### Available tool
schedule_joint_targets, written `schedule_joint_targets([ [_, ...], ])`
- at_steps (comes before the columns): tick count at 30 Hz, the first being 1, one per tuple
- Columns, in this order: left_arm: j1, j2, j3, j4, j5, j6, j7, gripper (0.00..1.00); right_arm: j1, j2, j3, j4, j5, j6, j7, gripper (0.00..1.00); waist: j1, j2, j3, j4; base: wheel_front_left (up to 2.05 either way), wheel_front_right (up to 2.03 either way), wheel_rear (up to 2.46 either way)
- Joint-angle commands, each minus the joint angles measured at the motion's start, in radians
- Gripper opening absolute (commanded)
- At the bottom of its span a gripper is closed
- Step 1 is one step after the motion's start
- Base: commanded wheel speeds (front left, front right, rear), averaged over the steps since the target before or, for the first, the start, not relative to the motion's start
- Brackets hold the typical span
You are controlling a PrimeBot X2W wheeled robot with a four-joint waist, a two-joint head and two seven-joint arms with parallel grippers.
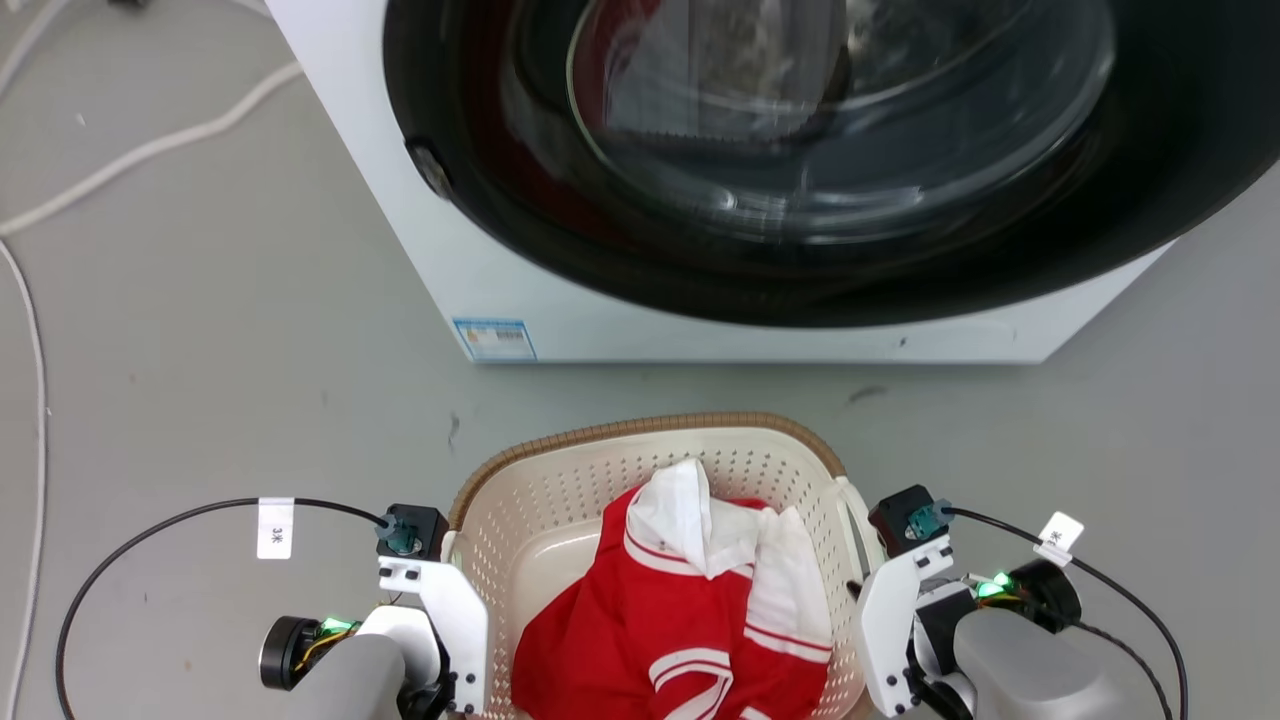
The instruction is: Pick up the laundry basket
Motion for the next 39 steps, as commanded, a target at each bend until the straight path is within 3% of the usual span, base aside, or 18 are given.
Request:
schedule_joint_targets([
  [1, 0.018, 0.0, -0.027, -0.016, -0.018, -0.012, 0.014, 0.0, 0.014, 0.006, 0.011, -0.014, 0.011, 0.01, 0.004, 0.0, 0.0002, -0.0001, -0.073, -0.002, 0.0, 0.0, 0.0],
  [13, 0.067, 0.078, -0.185, -0.072, -0.191, -0.011, 0.12, 0.0, 0.092, -0.012, 0.084, -0.035, 0.126, 0.007, 0.1, 0.0, 0.0002, -0.0001, -0.263, -0.026, 0.0, 0.0, 0.0],
  [39, 0.097, 0.124, -0.404, -0.115, -0.425, -0.012, 0.246, 0.0, 0.096, -0.06, 0.203, -0.067, 0.285, 0.006, 0.233, 0.0, 0.0002, -0.0001, -0.372, -0.024, 0.0, 0.0, 0.0],
])
